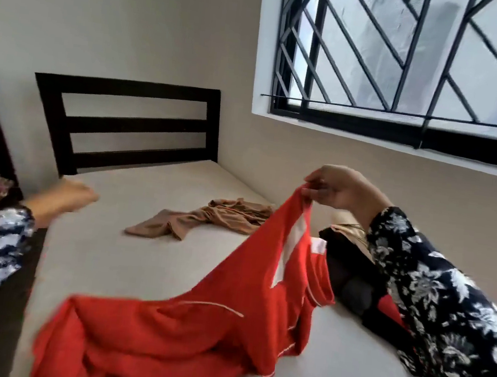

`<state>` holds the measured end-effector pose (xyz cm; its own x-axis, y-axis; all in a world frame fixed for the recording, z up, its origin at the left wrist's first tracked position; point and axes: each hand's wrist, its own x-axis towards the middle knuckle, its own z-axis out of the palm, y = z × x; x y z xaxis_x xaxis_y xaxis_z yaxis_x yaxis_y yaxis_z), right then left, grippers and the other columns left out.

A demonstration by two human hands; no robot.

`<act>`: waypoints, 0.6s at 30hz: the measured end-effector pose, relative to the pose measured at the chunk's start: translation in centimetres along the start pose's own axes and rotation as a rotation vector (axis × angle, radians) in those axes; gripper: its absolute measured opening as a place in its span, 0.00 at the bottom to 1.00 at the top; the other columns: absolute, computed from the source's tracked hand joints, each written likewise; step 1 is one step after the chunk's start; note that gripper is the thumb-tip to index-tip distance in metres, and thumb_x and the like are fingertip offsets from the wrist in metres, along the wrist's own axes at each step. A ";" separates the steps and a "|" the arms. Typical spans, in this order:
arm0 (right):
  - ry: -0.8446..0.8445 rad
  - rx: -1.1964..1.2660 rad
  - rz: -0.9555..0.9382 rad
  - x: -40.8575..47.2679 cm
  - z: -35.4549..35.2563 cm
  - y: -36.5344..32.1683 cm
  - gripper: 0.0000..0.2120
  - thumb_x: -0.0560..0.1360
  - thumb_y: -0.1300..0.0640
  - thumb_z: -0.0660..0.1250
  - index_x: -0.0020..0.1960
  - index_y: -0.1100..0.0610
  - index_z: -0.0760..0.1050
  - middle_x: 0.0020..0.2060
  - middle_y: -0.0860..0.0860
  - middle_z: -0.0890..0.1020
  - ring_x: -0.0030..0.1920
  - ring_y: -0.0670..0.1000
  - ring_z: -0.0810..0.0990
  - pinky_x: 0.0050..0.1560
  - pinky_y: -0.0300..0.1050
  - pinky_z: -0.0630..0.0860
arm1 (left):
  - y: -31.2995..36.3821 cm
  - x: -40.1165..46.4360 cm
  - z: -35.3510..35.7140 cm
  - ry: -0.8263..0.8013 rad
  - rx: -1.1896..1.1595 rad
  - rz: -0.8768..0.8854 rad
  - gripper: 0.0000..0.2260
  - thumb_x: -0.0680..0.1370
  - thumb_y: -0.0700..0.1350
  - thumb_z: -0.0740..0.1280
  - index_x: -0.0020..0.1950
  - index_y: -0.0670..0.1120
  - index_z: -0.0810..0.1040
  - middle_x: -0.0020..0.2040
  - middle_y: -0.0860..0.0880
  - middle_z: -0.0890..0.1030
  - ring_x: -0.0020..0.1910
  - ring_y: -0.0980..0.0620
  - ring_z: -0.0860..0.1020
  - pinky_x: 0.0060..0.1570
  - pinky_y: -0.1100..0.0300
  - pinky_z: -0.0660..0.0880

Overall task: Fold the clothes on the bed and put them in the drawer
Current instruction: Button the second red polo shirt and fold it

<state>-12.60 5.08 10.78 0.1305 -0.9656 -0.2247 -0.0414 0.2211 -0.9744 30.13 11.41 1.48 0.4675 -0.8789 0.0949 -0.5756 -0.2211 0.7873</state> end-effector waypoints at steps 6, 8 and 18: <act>-0.070 0.272 -0.088 -1.7 7.1 1.8 0.06 0.80 0.67 0.54 0.46 0.62 0.68 0.34 0.58 0.74 0.19 0.48 0.78 0.17 0.33 0.69 | 8.4 -14.4 11.2 -0.489 0.255 0.089 0.24 0.73 0.68 0.63 0.44 0.46 0.79 0.41 0.45 0.83 0.35 0.48 0.82 0.32 0.63 0.71; -0.088 0.290 -0.118 -2.7 8.4 1.7 0.07 0.81 0.66 0.55 0.47 0.60 0.71 0.33 0.56 0.75 0.19 0.46 0.77 0.17 0.32 0.66 | 9.2 -17.1 14.7 -0.311 0.452 0.223 0.32 0.68 0.74 0.60 0.42 0.45 0.79 0.43 0.44 0.83 0.43 0.44 0.82 0.40 0.58 0.75; -0.167 0.324 -0.213 -6.6 8.6 -0.4 0.11 0.79 0.67 0.54 0.58 0.62 0.71 0.35 0.55 0.71 0.25 0.47 0.81 0.26 0.35 0.75 | 9.7 -18.1 14.6 0.215 0.730 0.607 0.20 0.79 0.65 0.54 0.46 0.50 0.72 0.45 0.49 0.82 0.46 0.45 0.82 0.39 0.55 0.74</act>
<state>-4.96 12.58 12.52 0.2621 -0.9650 0.0097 0.3144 0.0758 -0.9463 6.31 19.02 -1.51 0.0248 -0.8499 0.5264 -0.9996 -0.0273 0.0031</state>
